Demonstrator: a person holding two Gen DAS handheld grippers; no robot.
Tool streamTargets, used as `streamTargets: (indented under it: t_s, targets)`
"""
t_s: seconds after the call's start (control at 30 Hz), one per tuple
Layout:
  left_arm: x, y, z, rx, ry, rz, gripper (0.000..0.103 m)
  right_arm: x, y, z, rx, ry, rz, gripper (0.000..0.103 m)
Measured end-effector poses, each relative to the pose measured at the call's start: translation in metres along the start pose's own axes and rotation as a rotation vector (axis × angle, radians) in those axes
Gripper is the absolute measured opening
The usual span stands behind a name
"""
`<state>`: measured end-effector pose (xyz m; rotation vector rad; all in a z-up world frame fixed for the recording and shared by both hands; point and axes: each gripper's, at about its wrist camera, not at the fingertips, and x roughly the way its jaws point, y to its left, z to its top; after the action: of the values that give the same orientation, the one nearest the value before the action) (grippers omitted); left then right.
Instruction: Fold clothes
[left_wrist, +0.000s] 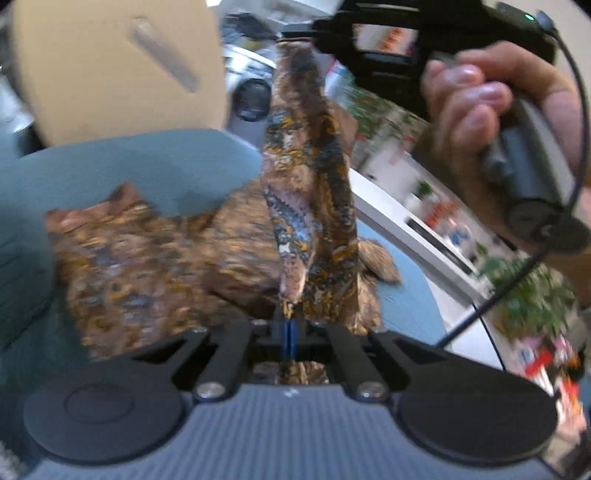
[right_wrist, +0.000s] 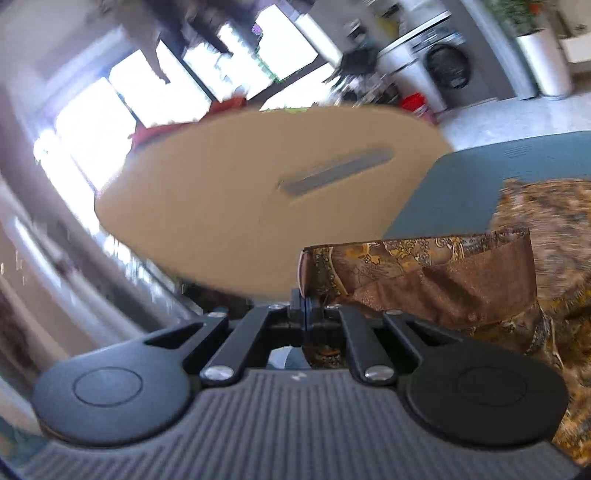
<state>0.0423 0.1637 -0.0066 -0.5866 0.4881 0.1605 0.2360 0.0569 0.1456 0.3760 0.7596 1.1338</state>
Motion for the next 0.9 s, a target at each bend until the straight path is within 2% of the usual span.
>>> streamTargets:
  t_s: [0.1,0.23,0.3,0.4,0.43,0.47,0.53,0.6,0.67,0.7,0.73,0.77,0.87,0.9]
  targets:
    - [-0.003,0.028,0.002,-0.084,0.004,0.073,0.001,0.055,0.014,-0.013,-0.046,0.095,0.013,0.004]
    - [0.011,0.078,0.000,-0.280,0.109,0.166,0.002,0.157,0.021,-0.057,-0.099,0.282,-0.016,0.004]
    - [0.020,0.101,-0.001,-0.384,0.180,0.188,0.002,0.194,0.016,-0.081,-0.121,0.359,-0.064,0.004]
    - [0.023,0.112,0.000,-0.444,0.214,0.194,0.005,0.229,0.006,-0.109,-0.130,0.439,-0.116,0.004]
    - [0.024,0.113,0.000,-0.443,0.219,0.203,0.011,0.237,0.002,-0.117,-0.126,0.459,-0.128,0.004]
    - [0.025,0.113,0.001,-0.442,0.227,0.212,0.022,0.242,-0.003,-0.123,-0.119,0.472,-0.135,0.004]
    - [0.026,0.115,0.001,-0.461,0.241,0.232,0.033,0.245,-0.007,-0.130,-0.115,0.481,-0.142,0.005]
    - [0.024,0.120,0.004,-0.495,0.243,0.229,0.037,0.244,-0.012,-0.133,-0.108,0.476,-0.145,0.006]
    - [0.021,0.123,0.005,-0.517,0.239,0.226,0.049,0.243,-0.019,-0.134,-0.068,0.474,-0.145,0.008]
    - [0.018,0.124,0.006,-0.524,0.235,0.232,0.054,0.244,-0.019,-0.134,-0.057,0.476,-0.146,0.011]
    - [0.014,0.124,0.008,-0.528,0.226,0.255,0.066,0.244,-0.020,-0.133,-0.036,0.481,-0.141,0.014]
    - [0.010,0.124,0.009,-0.530,0.215,0.277,0.078,0.242,-0.021,-0.131,-0.029,0.481,-0.138,0.022]
    - [0.001,0.120,0.012,-0.515,0.183,0.294,0.083,0.220,-0.022,-0.118,0.026,0.410,-0.084,0.045]
    - [-0.001,0.118,0.013,-0.505,0.179,0.300,0.083,0.201,-0.021,-0.108,0.065,0.339,-0.029,0.062]
